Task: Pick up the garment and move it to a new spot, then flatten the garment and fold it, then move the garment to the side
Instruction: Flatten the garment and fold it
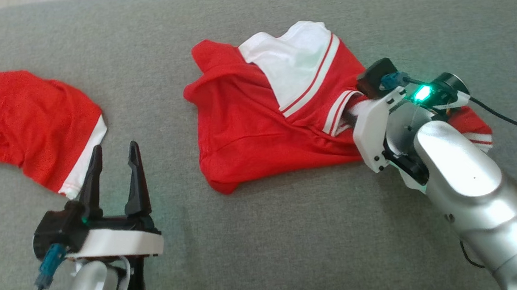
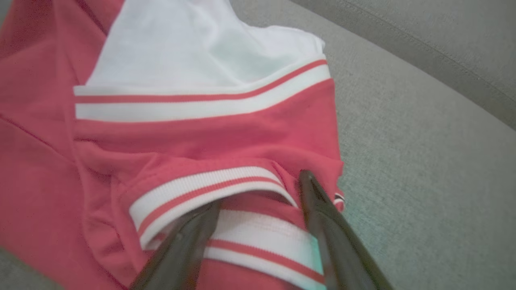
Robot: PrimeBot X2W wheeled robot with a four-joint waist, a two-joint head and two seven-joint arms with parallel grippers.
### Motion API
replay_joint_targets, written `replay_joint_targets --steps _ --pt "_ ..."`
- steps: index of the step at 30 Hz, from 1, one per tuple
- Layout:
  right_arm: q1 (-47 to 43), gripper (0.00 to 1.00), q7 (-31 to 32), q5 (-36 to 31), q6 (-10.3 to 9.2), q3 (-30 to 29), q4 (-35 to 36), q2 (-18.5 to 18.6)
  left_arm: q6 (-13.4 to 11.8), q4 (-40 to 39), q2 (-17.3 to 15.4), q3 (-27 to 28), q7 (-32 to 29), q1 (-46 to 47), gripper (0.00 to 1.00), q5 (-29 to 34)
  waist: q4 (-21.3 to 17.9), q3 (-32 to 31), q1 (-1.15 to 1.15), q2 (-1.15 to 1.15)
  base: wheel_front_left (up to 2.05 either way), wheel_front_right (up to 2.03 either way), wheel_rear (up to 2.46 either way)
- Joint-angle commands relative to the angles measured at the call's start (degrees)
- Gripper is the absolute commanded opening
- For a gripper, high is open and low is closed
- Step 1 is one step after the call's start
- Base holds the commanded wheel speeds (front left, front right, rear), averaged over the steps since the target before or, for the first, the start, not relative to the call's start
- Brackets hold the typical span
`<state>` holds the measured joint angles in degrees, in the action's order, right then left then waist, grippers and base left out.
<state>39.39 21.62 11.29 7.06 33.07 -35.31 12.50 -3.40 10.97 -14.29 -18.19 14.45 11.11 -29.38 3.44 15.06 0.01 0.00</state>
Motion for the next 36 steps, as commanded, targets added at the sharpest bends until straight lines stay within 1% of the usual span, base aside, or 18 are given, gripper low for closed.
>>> replay_joint_targets --steps 1,5,8,11,13,21,22,23,27,30,31,33,36 --pt "1.2 0.0 -0.2 0.5 0.43 0.4 0.7 -0.7 0.3 -1.3 -0.6 2.5 0.5 2.2 1.0 0.5 0.5 0.3 -0.01 0.0 0.0 0.0 0.0" --pt "3.1 0.0 -1.9 2.2 0.43 -2.0 -1.5 -0.9 0.9 -0.8 0.1 2.8 0.5 2.6 1.0 1.0 0.9 0.4 -0.01 0.0 0.0 0.0 0.0" --pt "5.0 0.0 -4.5 3.4 0.43 -6.3 -2.6 -1.0 1.3 -0.7 0.4 3.1 0.5 2.9 1.0 1.3 1.2 0.7 -0.01 0.0 0.0 0.0 0.0" --pt "7.9 0.0 -7.5 3.4 0.43 -11.2 -4.5 -1.0 1.7 -0.7 0.7 3.5 0.5 3.3 1.0 1.8 1.4 1.1 -0.01 0.0 0.0 0.0 0.0" --pt "10.0 0.0 -8.9 3.2 0.43 -13.4 -6.1 -1.3 2.0 -0.6 0.9 3.5 0.5 3.5 1.0 2.1 1.7 1.4 -0.01 0.0 0.0 0.0 0.0" --pt "17.3 0.0 -16.5 2.4 0.43 -18.2 -12.4 -2.5 3.4 0.4 2.0 3.7 0.5 4.8 1.0 3.2 3.3 2.4 -0.01 0.0 0.0 0.0 0.0" --pt "17.8 0.61 -17.1 2.1 0.43 -18.3 -13.5 -2.7 3.5 0.5 2.2 3.8 0.5 4.9 1.0 3.4 3.4 2.4 -0.01 0.0 0.0 0.0 0.0" --pt "18.0 1.0 -17.5 2.1 0.43 -18.5 -14.6 -3.0 3.6 0.6 2.3 3.9 0.5 5.0 1.0 3.5 3.5 2.4 -0.01 0.0 0.0 0.0 0.0" --pt "17.5 1.0 -19.4 2.3 0.43 -17.5 -17.3 -3.3 3.9 1.3 2.8 4.5 0.5 4.5 1.0 3.9 3.3 1.2 -0.01 0.0 0.0 0.0 0.0" --pt "14.9 1.0 -20.3 3.7 0.43 -17.2 -18.1 -3.2 4.0 1.9 2.9 5.7 0.5 3.4 1.0 4.2 2.3 -0.8 -0.01 0.0 0.0 0.0 0.0" --pt "14.9 1.0 -20.3 3.7 0.43 -17.2 -18.1 -3.2 4.0 1.9 2.9 5.7 0.5 3.4 1.0 4.2 2.3 -0.8 -0.01 0.0 0.0 0.0 0.0" --pt "12.1 1.0 -20.8 5.6 0.43 -17.8 -17.9 -3.4 3.9 2.1 2.8 6.5 0.5 2.2 1.0 4.4 1.2 -2.5 -0.01 0.0 0.0 0.0 0.0" --pt "7.4 1.0 -22.8 7.1 0.43 -18.3 -15.6 -3.4 3.7 2.0 2.5 7.3 0.5 0.1 1.0 5.0 -0.6 -4.8 -0.01 0.0 0.0 0.0 0.0"
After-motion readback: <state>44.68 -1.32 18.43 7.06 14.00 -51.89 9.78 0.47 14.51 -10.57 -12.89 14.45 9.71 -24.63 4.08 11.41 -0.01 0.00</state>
